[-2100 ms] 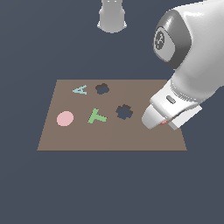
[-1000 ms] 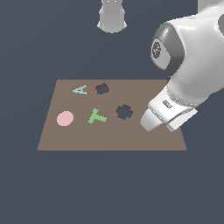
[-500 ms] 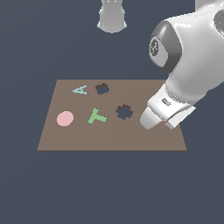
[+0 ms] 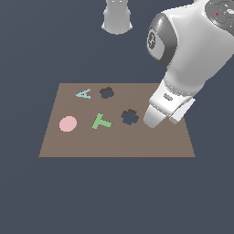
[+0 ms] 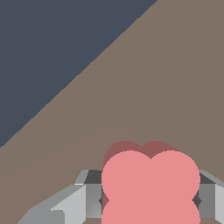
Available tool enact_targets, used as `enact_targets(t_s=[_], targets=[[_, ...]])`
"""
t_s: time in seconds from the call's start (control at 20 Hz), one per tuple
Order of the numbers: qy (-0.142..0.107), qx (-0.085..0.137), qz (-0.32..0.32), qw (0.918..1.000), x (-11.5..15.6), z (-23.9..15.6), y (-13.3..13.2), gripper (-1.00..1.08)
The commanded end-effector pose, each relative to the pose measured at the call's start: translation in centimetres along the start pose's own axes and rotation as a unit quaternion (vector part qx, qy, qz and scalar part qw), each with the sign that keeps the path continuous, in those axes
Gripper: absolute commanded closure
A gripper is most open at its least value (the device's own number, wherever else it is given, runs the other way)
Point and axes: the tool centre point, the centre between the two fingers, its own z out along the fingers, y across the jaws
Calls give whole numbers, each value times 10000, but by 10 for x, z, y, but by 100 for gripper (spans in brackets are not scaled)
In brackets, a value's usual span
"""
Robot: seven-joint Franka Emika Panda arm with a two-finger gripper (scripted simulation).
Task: Insert a designated object into the corresponding slot on a board.
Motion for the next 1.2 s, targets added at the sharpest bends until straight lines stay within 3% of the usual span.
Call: enact_targets(t_s=[0.0, 0.25, 0.5, 0.8, 1.15], targets=[[2, -2, -308, 9995, -13, -1, -3, 108], [2, -3, -1038, 9946, -43, -2, -8, 108], [2, -3, -1866, 9824, -78, -3, -7, 108], [1, -4, -2812, 9597, -118, -4, 1, 108], [0, -5, -3789, 9254, -158, -6, 20, 108]])
